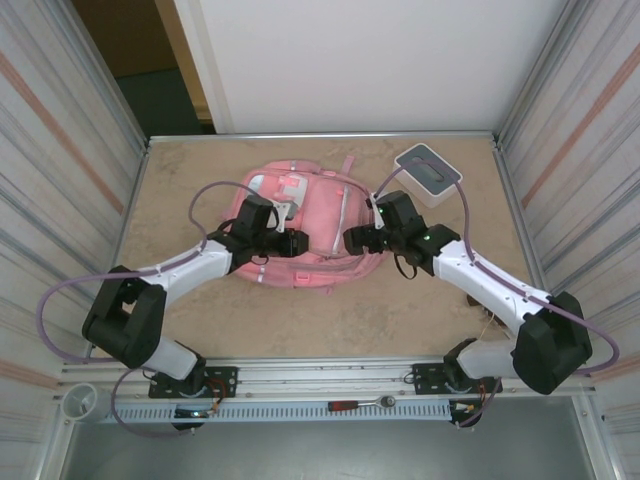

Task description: Pack the student bag

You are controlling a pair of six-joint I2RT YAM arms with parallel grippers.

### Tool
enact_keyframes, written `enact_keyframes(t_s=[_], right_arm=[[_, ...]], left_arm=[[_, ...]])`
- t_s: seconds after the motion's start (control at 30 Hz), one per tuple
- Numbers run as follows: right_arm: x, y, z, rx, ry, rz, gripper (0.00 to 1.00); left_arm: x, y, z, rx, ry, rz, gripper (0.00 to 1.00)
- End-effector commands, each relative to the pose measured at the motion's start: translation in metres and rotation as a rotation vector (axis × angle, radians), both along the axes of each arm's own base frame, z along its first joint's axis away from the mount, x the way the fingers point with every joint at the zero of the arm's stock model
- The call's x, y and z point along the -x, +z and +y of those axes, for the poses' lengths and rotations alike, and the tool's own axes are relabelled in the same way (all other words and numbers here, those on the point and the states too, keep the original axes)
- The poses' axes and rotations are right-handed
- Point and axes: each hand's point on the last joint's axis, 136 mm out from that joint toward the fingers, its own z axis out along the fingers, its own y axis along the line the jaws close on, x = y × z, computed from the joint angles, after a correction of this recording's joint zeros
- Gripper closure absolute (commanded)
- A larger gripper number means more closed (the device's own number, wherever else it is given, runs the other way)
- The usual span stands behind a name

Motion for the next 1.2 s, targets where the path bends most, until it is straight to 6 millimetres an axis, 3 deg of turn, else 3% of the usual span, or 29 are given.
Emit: enact_keyframes(t_s=[0.0, 0.17, 0.37, 0.63, 0.73, 0.83, 0.93, 1.0, 1.17], right_arm=[[0.008, -0.005, 0.02, -0.076, 0.006, 0.043, 0.0], [-0.028, -0.018, 0.03, -0.273, -0.051, 0.166, 0.07], [-0.057, -0.038, 0.057, -0.252, -0.015, 0.233, 0.13], [-0.081, -0.037, 0.091, -0.233, 0.081, 0.215, 0.25], [-0.095, -0.033, 0.085, -0.175, 0.077, 0.192, 0.25], [-0.102, -0.029, 0.059, -0.086, 0.024, 0.16, 0.24], [-0.093, -0.022, 0.034, -0.009, -0.034, 0.109, 0.23], [-0.076, -0.019, 0.024, 0.028, -0.073, 0.086, 0.22], [-0.025, -0.02, 0.037, 0.048, -0.135, 0.045, 0.16]], left_arm=[[0.002, -0.01, 0.002, -0.005, 0.019, 0.003, 0.76], [0.01, -0.02, 0.01, -0.025, 0.04, 0.011, 0.85], [0.023, -0.031, 0.014, -0.013, 0.055, 0.036, 0.9], [0.036, -0.04, 0.009, 0.0, 0.078, 0.048, 0.96], [0.035, -0.039, 0.005, 0.02, 0.094, 0.051, 1.0], [0.032, -0.036, 0.002, 0.04, 0.105, 0.06, 1.0], [0.029, -0.035, 0.005, 0.045, 0.149, 0.061, 1.0], [0.028, -0.032, 0.008, 0.062, 0.182, 0.066, 1.0], [0.029, -0.022, 0.011, 0.086, 0.212, 0.059, 1.0]])
